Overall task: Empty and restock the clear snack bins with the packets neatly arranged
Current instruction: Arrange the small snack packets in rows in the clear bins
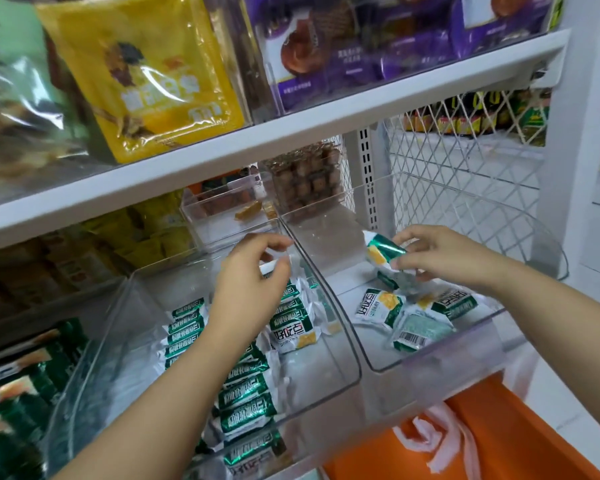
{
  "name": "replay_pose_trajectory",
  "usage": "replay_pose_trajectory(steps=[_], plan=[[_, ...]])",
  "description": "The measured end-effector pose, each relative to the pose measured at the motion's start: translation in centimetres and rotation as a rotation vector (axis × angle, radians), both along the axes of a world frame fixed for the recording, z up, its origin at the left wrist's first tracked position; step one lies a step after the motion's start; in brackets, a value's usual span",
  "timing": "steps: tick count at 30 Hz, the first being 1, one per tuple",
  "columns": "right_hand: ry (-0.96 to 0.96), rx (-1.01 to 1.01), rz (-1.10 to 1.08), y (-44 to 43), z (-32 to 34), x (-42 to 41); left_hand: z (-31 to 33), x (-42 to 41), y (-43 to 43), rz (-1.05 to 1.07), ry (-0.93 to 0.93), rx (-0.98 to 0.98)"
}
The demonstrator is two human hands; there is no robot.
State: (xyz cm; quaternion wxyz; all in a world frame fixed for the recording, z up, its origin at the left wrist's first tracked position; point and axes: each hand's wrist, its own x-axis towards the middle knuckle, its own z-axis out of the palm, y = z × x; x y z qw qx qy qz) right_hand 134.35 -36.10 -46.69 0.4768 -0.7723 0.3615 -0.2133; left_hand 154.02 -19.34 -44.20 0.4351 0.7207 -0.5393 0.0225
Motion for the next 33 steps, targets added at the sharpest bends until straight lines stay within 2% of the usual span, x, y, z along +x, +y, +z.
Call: replay_pose_trajectory(steps=[2, 4, 6, 8, 10, 11, 13, 16, 19, 22, 26, 29, 33], plan=[[-0.196, 0.221, 0.11, 1.1, 1.4, -0.2, 1.2, -1.7, -0.2, -0.123, 0.008, 0.027], [-0.27, 0.338, 0.206, 2.0, 2.6, -0.4, 1.7, -3.0, -0.6, -0.223, 0.026, 0.14], [-0.279, 0.367, 0.292, 2.6, 3.2, -0.6, 1.8, -3.9, -1.2, -0.279, 0.093, 0.229], [-0.25, 0.345, 0.331, 2.6, 3.7, -1.0, 1.6, -4.6, -1.6, -0.305, 0.18, 0.218], [-0.198, 0.279, 0.242, 1.9, 3.7, -1.7, 1.4, -4.9, -1.8, -0.27, 0.214, 0.173], [-0.11, 0.195, 0.157, 1.1, 3.5, -2.2, 1.3, -4.9, -1.8, -0.237, 0.229, 0.153], [0.232, -0.032, 0.02, -0.4, 2.6, -3.1, 0.8, -4.9, -1.9, -0.195, 0.281, 0.108], [0.67, -0.135, 0.027, -1.4, 1.1, -3.7, 0.3, -5.2, -2.2, -0.161, 0.304, 0.029], [0.798, -0.091, 0.052, -1.4, 0.3, -3.5, 0.4, -5.6, -2.0, -0.148, 0.275, -0.061], [0.703, 0.005, 0.023, -1.5, -0.5, -3.0, 0.3, -5.7, -2.0, -0.156, 0.262, -0.055], [0.611, -0.064, 0.016, -1.5, -0.6, -2.5, 0.2, -6.0, -1.9, -0.177, 0.275, -0.047], [0.362, -0.053, -0.062, -2.0, -0.4, -2.9, 0.2, -5.9, -2.1, -0.164, 0.36, -0.1], [-0.112, 0.035, -0.051, -0.9, 1.3, -3.3, 1.0, -5.8, -2.0, -0.135, 0.468, -0.173]])
